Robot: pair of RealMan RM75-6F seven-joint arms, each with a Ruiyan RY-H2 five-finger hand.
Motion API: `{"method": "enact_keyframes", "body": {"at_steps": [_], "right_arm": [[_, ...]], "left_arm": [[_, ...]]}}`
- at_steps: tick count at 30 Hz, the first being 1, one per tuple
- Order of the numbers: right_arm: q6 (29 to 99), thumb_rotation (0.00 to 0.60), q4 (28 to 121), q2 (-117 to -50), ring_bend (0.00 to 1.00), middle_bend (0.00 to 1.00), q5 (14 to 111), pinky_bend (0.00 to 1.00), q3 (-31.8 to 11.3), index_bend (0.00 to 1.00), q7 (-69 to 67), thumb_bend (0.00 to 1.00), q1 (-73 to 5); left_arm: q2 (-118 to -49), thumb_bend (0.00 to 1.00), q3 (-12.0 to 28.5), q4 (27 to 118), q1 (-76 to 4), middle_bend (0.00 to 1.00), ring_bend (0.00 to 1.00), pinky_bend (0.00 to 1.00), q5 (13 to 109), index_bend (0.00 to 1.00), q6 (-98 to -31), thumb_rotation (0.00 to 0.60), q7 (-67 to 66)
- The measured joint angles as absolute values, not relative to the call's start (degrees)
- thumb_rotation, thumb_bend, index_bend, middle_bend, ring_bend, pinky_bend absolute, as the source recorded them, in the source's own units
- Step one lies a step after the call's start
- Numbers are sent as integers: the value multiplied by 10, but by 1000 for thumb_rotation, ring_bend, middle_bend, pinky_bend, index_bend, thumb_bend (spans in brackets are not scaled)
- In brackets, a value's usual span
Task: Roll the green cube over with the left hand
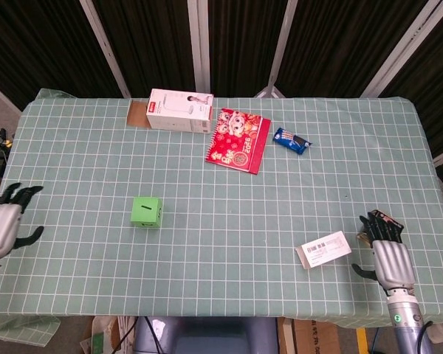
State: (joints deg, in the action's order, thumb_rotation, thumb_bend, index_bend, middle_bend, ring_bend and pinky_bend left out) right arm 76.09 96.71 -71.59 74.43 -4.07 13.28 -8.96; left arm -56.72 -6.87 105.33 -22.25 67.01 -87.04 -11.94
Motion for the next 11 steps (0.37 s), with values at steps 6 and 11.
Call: {"method": "enact_keyframes", "body": {"at_steps": [6, 11], "right_arm": [[767, 600, 963, -707, 0, 14, 784, 0, -34, 84, 104, 185, -90], [793, 600, 964, -697, 0, 14, 821, 0, -28, 84, 85, 185, -84]], "left_arm": [[-638, 312, -60, 957, -132, 160, 43, 234, 740, 162, -966, 600, -99], [-654, 315, -54, 927, -113, 161, 51, 234, 768, 161, -961, 600, -84]]}}
